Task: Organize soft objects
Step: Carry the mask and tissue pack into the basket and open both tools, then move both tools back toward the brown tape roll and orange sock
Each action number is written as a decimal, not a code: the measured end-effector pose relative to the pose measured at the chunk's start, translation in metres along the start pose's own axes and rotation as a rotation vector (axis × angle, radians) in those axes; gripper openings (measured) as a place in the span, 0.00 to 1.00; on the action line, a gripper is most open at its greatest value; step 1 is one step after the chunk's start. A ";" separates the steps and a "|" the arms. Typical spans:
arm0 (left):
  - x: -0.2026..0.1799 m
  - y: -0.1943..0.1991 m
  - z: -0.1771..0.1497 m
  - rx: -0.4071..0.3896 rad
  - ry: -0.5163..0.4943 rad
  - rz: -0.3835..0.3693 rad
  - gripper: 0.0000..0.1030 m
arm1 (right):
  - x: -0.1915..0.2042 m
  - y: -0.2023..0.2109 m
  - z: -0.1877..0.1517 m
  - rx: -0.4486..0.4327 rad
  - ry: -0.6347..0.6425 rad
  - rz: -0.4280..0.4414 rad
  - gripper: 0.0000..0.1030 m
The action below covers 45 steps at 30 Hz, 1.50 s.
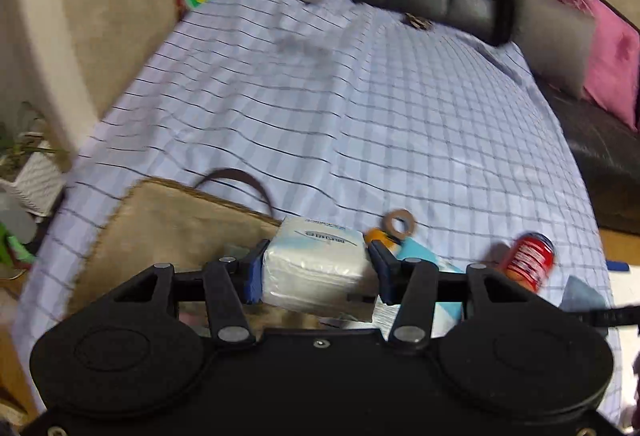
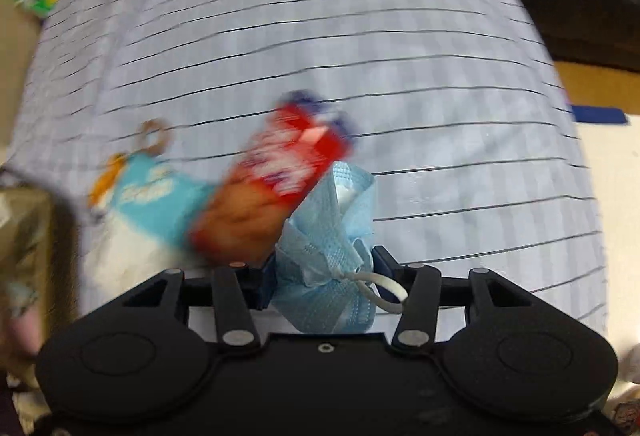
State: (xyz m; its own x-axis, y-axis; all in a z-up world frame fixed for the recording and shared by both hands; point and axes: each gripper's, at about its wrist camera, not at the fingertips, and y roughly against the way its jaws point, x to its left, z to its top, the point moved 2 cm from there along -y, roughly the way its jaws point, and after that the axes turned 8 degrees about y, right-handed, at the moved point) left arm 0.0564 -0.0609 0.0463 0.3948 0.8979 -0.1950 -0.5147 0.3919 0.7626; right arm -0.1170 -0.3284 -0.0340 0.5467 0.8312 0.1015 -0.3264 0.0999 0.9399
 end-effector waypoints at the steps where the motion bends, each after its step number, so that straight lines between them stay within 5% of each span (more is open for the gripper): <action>1: 0.007 0.003 0.002 -0.012 0.012 0.015 0.49 | 0.015 0.005 0.001 -0.007 0.023 0.026 0.47; 13: 0.090 0.001 0.019 -0.070 0.156 0.143 0.49 | 0.233 0.058 0.012 -0.117 0.319 0.358 0.48; 18: 0.113 -0.009 0.025 -0.043 0.209 0.136 0.49 | 0.285 0.056 -0.005 -0.098 0.428 0.408 0.50; 20: 0.115 -0.007 0.025 -0.047 0.220 0.126 0.60 | 0.297 0.052 -0.009 -0.094 0.455 0.419 0.52; 21: 0.116 -0.007 0.026 -0.046 0.223 0.119 0.71 | 0.302 0.050 -0.011 -0.091 0.464 0.426 0.56; 23: 0.117 -0.004 0.027 -0.050 0.239 0.105 0.73 | 0.303 0.045 -0.013 -0.090 0.467 0.428 0.68; 36: 0.112 0.001 0.026 -0.072 0.237 0.123 0.73 | 0.280 0.052 -0.011 -0.130 0.452 0.364 0.69; 45: 0.089 -0.003 0.023 -0.054 0.197 0.122 0.73 | 0.238 0.053 -0.009 -0.159 0.445 0.235 0.72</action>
State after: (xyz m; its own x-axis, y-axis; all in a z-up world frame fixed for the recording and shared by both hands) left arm 0.1109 0.0133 0.0404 0.1739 0.9589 -0.2240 -0.5915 0.2836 0.7548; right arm -0.0115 -0.1204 0.0371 0.0756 0.9895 0.1232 -0.5327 -0.0644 0.8439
